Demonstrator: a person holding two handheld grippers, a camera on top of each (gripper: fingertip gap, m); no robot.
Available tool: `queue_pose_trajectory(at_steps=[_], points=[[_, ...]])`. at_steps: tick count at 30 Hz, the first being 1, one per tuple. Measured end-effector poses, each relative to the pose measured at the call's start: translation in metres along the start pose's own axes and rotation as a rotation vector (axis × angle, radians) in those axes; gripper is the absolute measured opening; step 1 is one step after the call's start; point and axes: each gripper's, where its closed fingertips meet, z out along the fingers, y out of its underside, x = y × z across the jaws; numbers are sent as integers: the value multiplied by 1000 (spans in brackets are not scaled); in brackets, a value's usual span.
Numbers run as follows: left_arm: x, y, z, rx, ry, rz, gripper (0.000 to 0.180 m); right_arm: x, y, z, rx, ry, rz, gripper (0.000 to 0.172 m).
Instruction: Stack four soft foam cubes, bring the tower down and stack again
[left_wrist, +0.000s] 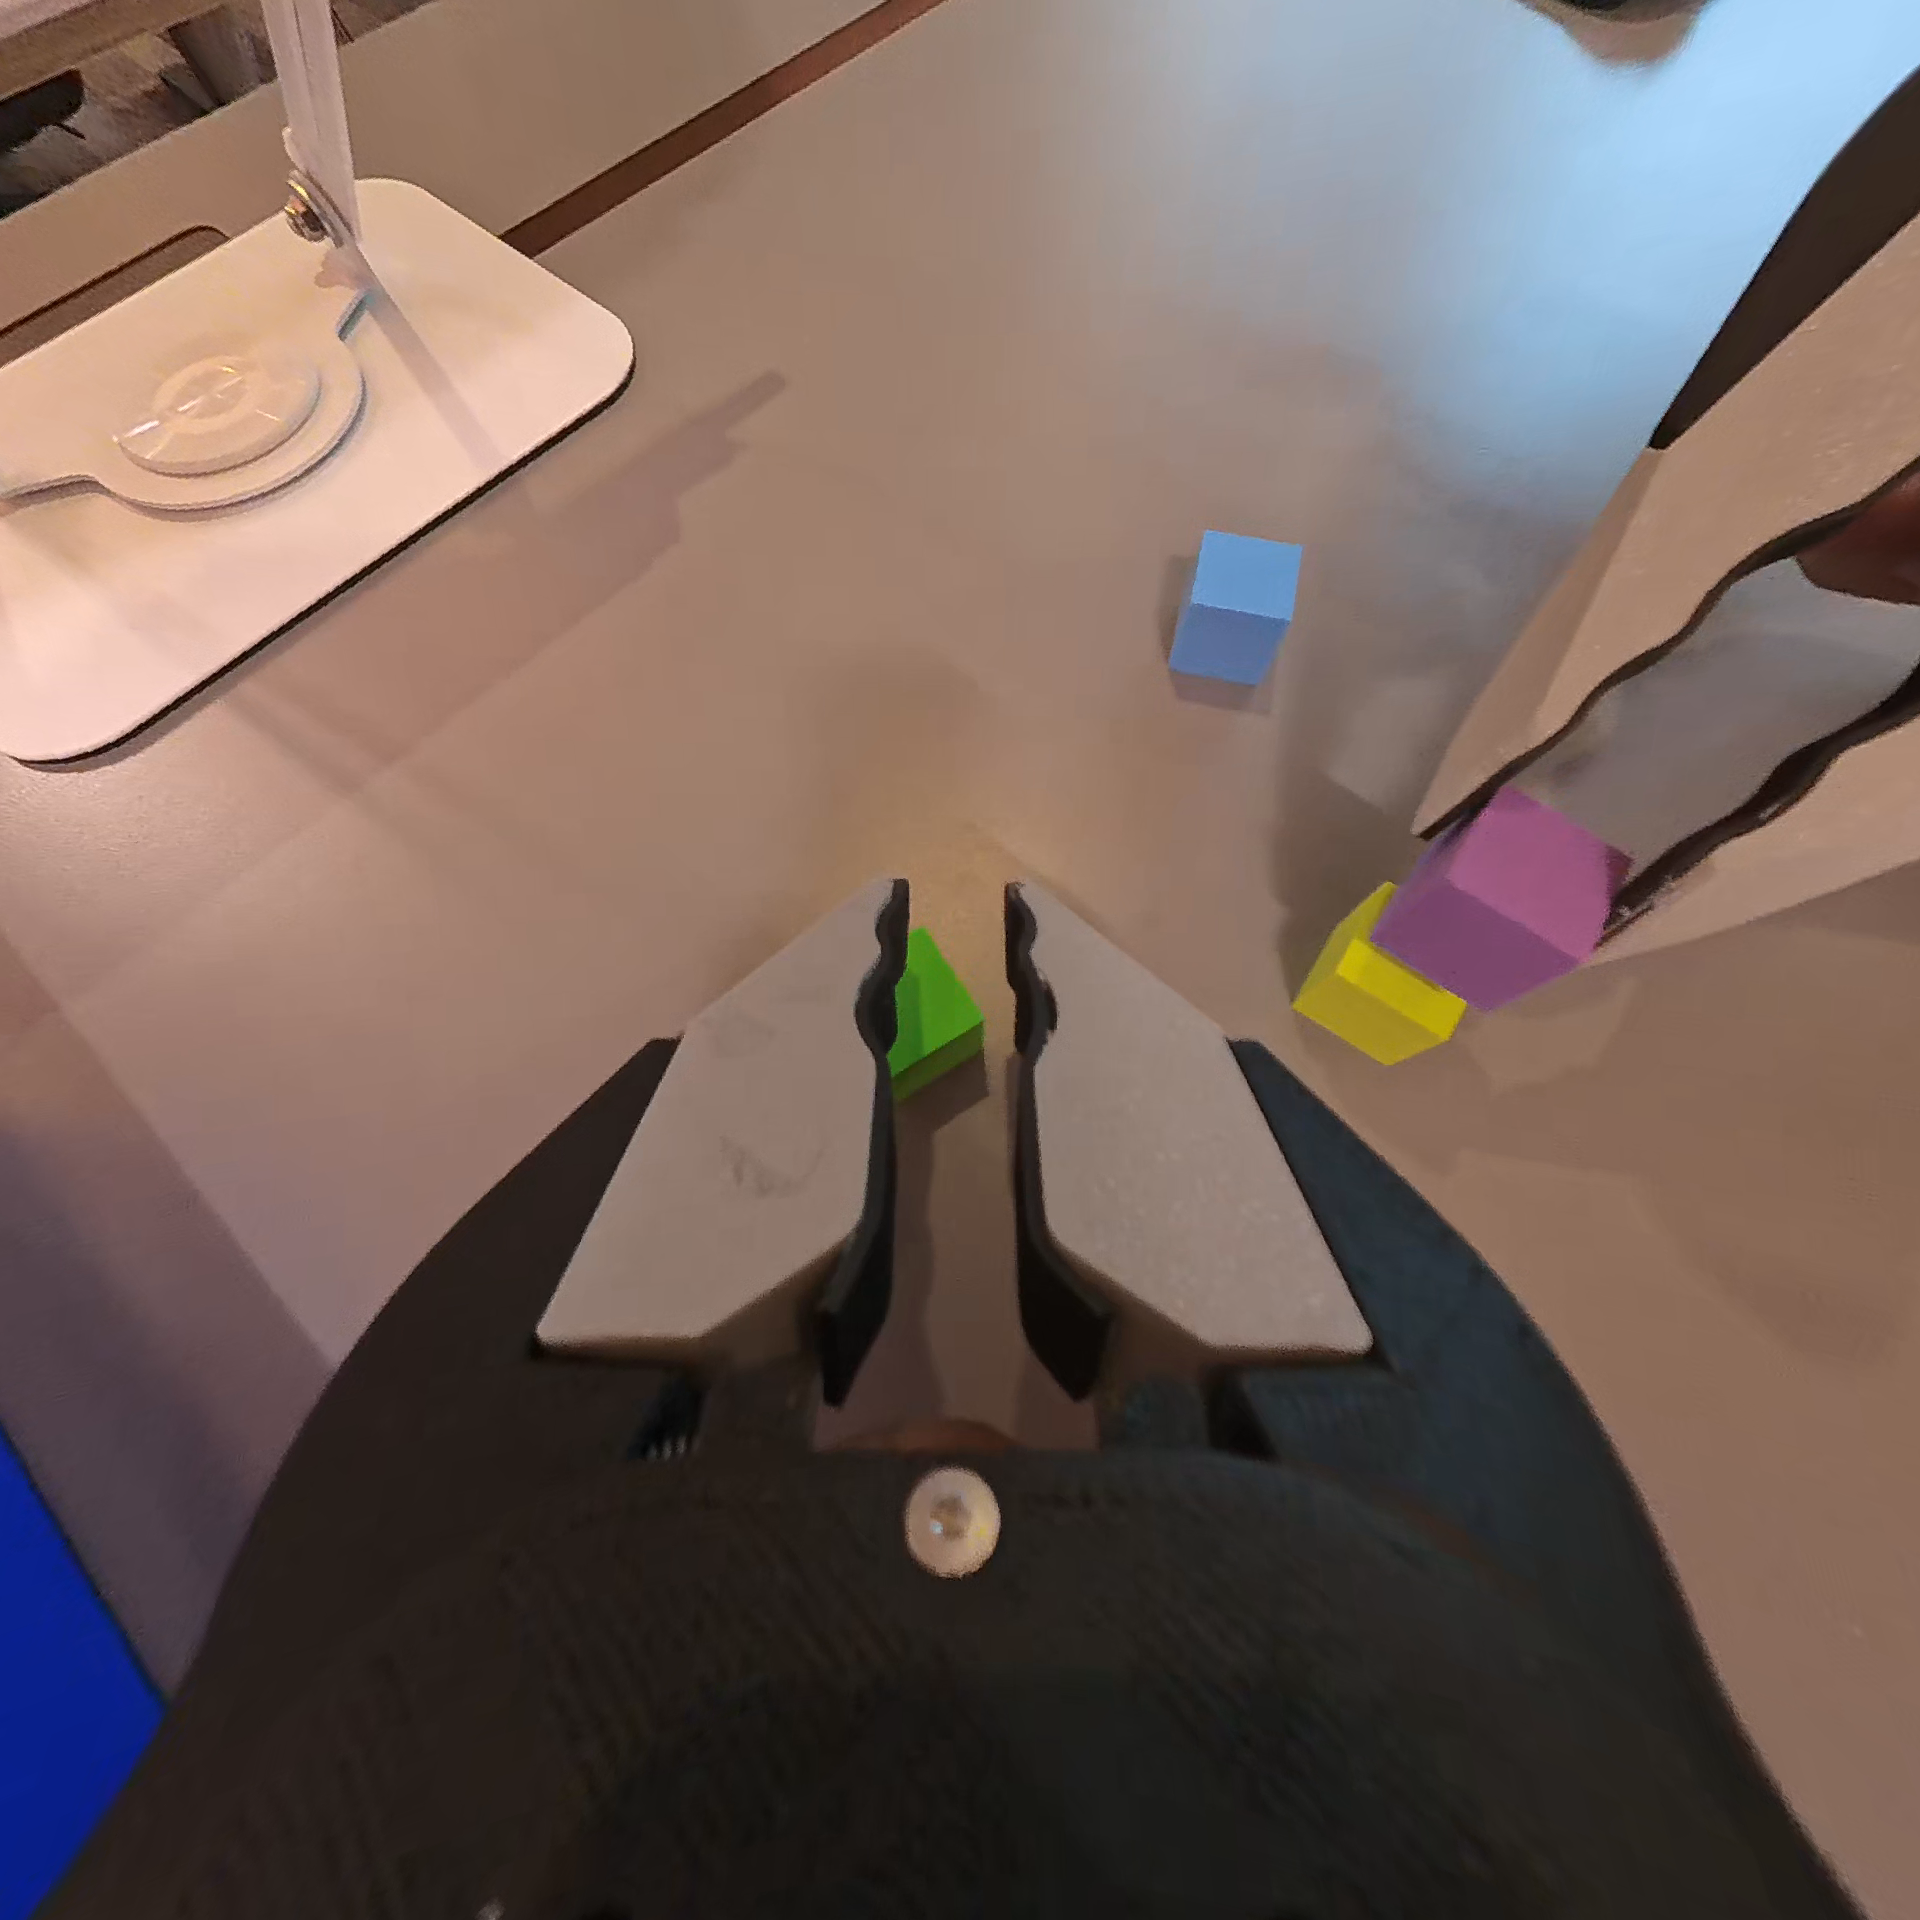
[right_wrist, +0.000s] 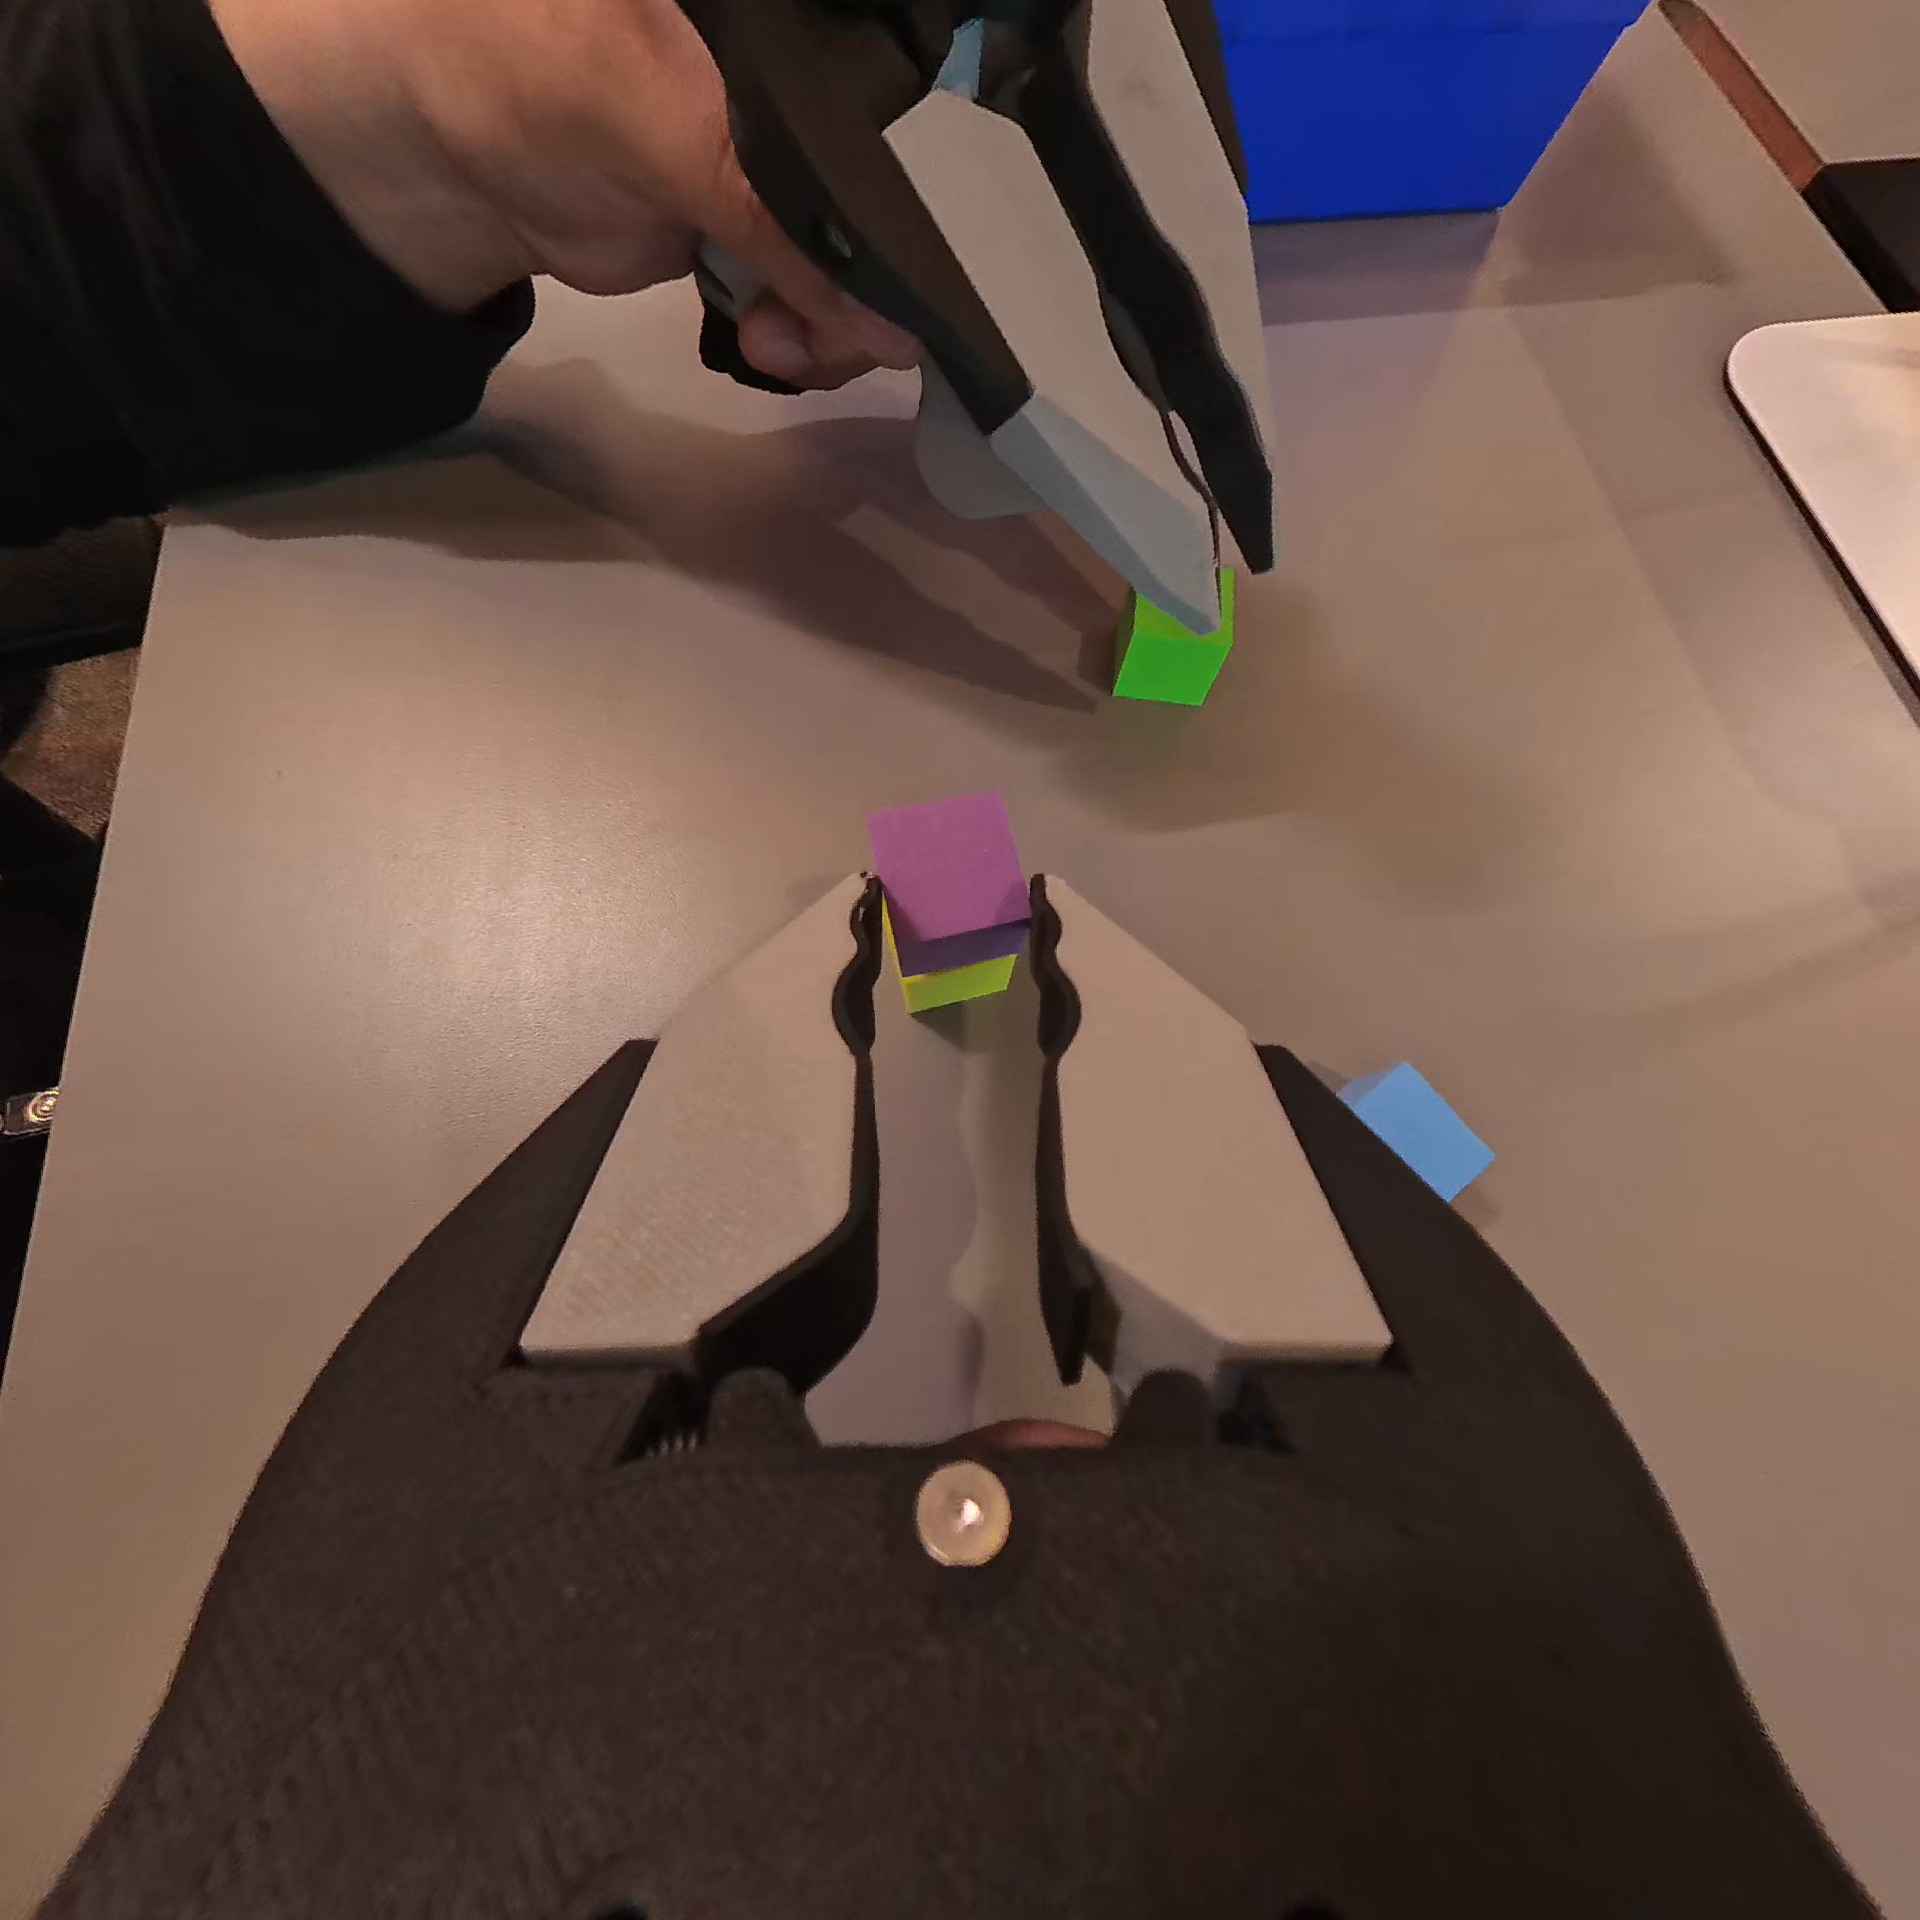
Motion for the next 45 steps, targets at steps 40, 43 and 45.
queue_pose_trajectory(at_steps=[40,43,45], points=[[3,1,0,-8,8,12,16,-1,2,8,-22,-3,-21,29],[2,0,-1,-5,8,10,16,-3,-4,5,15,-23,1,36],[2,0,-1,-3,8,9,16,-2,-7,2,36,-23,12,39]])
